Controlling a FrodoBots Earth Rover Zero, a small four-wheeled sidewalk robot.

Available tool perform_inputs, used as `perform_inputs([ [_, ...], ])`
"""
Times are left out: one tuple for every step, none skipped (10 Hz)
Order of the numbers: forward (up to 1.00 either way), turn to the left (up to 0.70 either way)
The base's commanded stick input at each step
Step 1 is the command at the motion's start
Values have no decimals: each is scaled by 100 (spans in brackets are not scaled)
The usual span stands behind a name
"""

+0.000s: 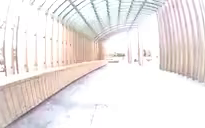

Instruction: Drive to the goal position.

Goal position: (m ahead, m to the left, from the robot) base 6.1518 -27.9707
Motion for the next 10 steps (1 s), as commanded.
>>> perform_inputs([
  [70,0],
  [70,0],
  [70,0],
  [70,0],
  [70,0],
  [70,0],
  [70,0],
  [70,0],
  [70,0],
  [70,0],
])
